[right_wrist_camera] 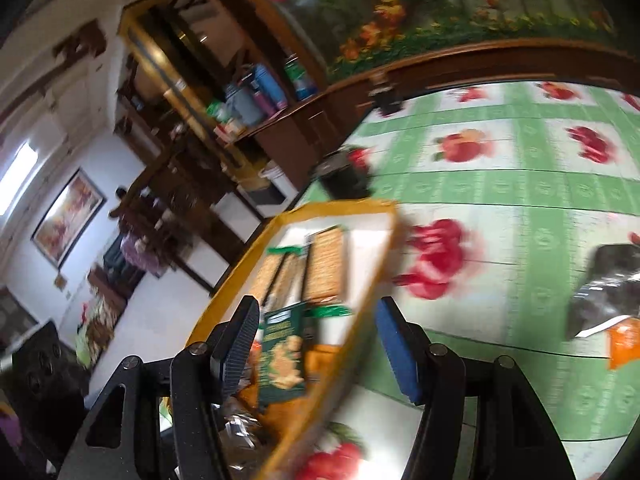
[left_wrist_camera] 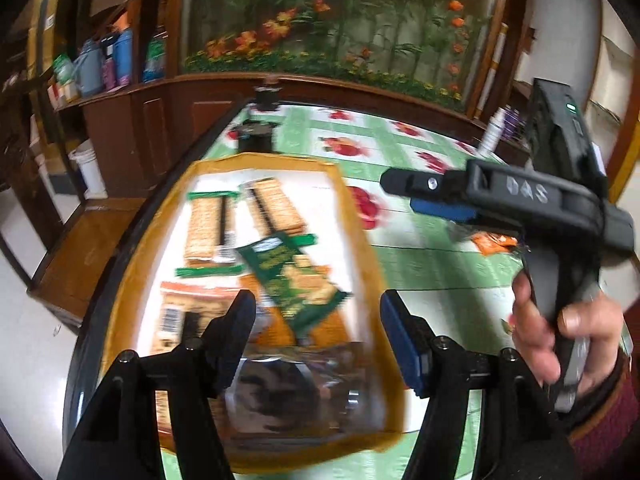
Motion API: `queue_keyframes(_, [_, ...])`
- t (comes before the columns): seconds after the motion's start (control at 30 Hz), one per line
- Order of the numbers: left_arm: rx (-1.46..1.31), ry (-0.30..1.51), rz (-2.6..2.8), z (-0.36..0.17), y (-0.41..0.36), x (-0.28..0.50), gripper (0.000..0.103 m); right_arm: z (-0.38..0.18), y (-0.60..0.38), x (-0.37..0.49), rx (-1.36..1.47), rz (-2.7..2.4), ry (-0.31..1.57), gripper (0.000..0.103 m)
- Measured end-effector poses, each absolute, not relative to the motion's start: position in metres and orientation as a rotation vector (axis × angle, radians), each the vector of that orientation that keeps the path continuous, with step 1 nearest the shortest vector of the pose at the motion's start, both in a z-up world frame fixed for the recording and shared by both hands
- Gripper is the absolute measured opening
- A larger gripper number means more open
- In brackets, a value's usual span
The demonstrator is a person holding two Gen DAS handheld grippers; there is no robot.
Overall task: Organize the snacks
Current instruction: 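Grasp a silver foil pack with the left tool while the right tool grasps an orange snack bag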
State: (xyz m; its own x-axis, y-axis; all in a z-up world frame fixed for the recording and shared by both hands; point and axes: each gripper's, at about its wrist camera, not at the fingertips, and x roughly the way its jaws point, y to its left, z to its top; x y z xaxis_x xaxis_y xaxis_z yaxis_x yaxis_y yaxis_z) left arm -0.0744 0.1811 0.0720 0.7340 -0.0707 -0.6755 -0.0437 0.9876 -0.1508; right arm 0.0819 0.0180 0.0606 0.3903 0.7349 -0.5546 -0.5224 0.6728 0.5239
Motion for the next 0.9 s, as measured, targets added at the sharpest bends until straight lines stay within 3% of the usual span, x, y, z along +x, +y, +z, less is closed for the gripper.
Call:
queue_keyframes(0.27, [-0.088,0.755,-0.108,0.073,0.137,-0.071,0.064,0.057,-0.073,0.143,0.150,0.414,0.809,0.065])
queue_keyframes(0.4, [-0.070,0.764,-0.123,0.070,0.126,-0.072,0.064,0.026,-0.110,0.178,0.202,0.319,0.893,0.065])
queue_keyframes(0.43, [-0.070,0.765,-0.126,0.069,0.124,-0.072,0.064,0.018,-0.112,0.182,0.213,0.328,0.927,0.061])
queue_keyframes(0.47, [-0.072,0.768,-0.128,0.069,0.124,-0.072,0.064,0.012,-0.111,0.182,0.231,0.370,0.955,0.057])
queue_keyframes(0.63, [-0.087,0.778,-0.130,0.069,0.126,-0.074,0.064,0.025,-0.073,0.145,0.106,0.658,1.021,0.057])
queue_keyframes(0.9, [-0.121,0.787,-0.187,0.075,0.119,-0.063,0.072,0.048,-0.117,0.125,0.265,0.677,0.925,0.057])
